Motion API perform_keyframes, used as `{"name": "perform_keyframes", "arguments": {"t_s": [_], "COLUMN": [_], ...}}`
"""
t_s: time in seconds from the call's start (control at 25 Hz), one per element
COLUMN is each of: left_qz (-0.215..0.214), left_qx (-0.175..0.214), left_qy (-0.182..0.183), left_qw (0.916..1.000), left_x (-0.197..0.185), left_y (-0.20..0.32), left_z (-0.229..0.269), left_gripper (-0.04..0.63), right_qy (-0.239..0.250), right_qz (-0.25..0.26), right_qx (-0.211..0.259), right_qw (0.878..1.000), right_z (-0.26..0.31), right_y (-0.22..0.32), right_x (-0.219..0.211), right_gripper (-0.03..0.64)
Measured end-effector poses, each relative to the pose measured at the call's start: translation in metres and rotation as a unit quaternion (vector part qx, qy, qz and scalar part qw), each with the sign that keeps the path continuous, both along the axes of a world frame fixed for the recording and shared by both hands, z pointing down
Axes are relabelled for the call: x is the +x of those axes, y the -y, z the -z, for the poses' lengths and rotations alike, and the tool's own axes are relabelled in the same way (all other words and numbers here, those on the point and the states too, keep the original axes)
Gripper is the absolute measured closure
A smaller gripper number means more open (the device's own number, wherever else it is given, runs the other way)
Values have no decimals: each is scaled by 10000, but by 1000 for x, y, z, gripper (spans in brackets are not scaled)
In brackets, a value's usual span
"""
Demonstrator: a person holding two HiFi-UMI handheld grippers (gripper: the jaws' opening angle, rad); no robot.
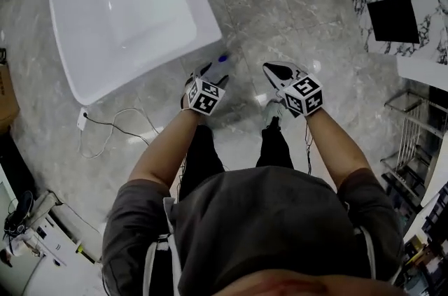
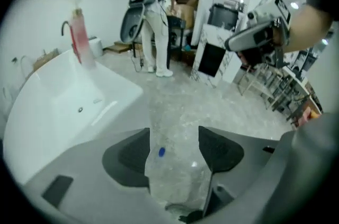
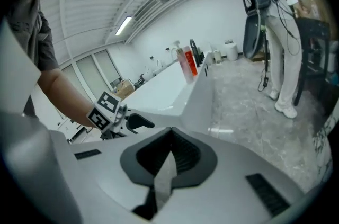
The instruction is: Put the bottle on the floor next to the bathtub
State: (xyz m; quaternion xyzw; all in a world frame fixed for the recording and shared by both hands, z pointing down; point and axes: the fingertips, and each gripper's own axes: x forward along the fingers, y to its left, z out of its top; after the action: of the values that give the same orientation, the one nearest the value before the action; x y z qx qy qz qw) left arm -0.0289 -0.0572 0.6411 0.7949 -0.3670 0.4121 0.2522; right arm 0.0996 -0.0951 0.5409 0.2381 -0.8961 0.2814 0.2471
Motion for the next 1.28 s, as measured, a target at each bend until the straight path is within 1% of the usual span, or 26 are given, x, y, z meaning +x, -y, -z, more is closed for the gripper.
{"name": "perform_keyframes", "arguments": {"t_s": [0.08, 0.16, 0.28, 0.36, 0.52, 0.64, 0.72, 0.8, 0.84, 0.88, 1.08, 1.28], "left_qz": [354, 699, 1119, 1245, 1357, 1411, 1452, 1511, 1528, 1530, 1569, 1604], "left_qx": [231, 479, 966, 1396, 2292, 2867, 3110, 3217, 3221, 3195, 2943, 2792], "left_qy": [-362, -685, -1131, -1366, -1754, -2051, -2331, -2596, -2684, -2740, -2771, -2877], "left_qw": [9984, 9940, 9825, 9728, 9478, 9251, 9099, 8979, 8949, 8941, 9011, 9020], "left_x": [-20, -40, -66, -81, -99, -106, -105, -102, -100, -98, -93, -87], "left_y": [-9, -19, -32, -39, -51, -66, -79, -91, -95, -99, -101, -98], "left_z": [67, 130, 220, 277, 376, 433, 458, 472, 474, 475, 463, 460], "left_gripper": [314, 332, 372, 388, 405, 437, 479, 540, 573, 589, 591, 591], "right_qy": [17, 50, 139, 221, 473, 725, 833, 906, 941, 978, 1004, 935], "right_qz": [128, 249, 389, 492, 648, 675, 706, 742, 748, 739, 612, 571], "right_qx": [205, 387, 645, 852, 1256, 1474, 1594, 1671, 1692, 1699, 1567, 1404], "right_qw": [9997, 9989, 9971, 9949, 9888, 9841, 9812, 9790, 9782, 9778, 9806, 9840], "right_z": [51, 99, 165, 206, 277, 317, 337, 351, 356, 360, 354, 340], "right_y": [-5, -10, -20, -26, -36, -45, -50, -53, -55, -57, -62, -65], "right_x": [-11, -21, -32, -42, -59, -65, -65, -61, -60, -58, -57, -57], "right_gripper": [624, 624, 624, 624, 624, 624, 624, 624, 624, 624, 624, 624]}}
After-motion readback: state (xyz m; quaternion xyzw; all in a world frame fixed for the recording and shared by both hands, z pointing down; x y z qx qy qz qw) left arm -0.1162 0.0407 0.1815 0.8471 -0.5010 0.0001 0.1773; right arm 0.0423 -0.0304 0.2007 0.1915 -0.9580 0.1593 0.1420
